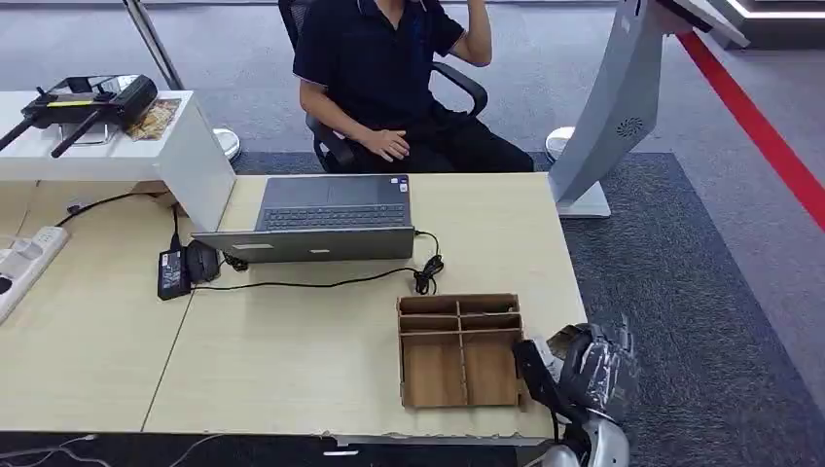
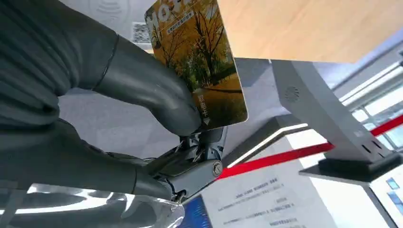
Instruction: Pass the card to the sensor for recognition and then transmit it.
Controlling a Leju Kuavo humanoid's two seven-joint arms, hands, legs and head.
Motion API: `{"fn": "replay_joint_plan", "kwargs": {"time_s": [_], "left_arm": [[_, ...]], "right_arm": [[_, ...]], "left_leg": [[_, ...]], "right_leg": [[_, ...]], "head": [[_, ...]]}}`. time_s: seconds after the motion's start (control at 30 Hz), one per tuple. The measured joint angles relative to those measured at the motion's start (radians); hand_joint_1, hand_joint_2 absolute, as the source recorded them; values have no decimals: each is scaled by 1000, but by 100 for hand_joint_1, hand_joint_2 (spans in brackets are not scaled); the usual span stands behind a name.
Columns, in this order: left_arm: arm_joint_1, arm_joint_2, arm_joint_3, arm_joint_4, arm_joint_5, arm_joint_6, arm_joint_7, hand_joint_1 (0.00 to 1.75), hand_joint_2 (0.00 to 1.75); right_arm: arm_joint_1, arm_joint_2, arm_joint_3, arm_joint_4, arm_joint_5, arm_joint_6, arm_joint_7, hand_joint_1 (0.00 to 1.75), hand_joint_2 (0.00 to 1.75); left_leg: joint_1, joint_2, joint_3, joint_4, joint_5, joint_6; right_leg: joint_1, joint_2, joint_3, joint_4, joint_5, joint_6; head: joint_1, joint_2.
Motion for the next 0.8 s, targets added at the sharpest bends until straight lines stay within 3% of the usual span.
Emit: {"fn": "replay_joint_plan", "kwargs": {"time_s": [0.23,0.33,0.8], "left_arm": [[0,0,0,0,-1,0,-5,0,175],[0,0,0,0,-1,0,-8,0,175],[0,0,0,0,-5,0,-22,0,175]], "right_arm": [[-1,43,-19,-81,-41,-1,-156,175,175],[-1,56,-27,-113,-58,-1,-195,175,175],[-1,62,-31,-195,-105,0,-217,175,175]], "left_leg": [[0,0,0,0,0,0],[0,0,0,0,0,0],[0,-1,0,0,0,0]], "right_leg": [[0,0,0,0,0,0],[0,0,0,0,0,0],[0,0,1,0,0,0]], "head": [[0,0],[0,0],[0,0]]}}
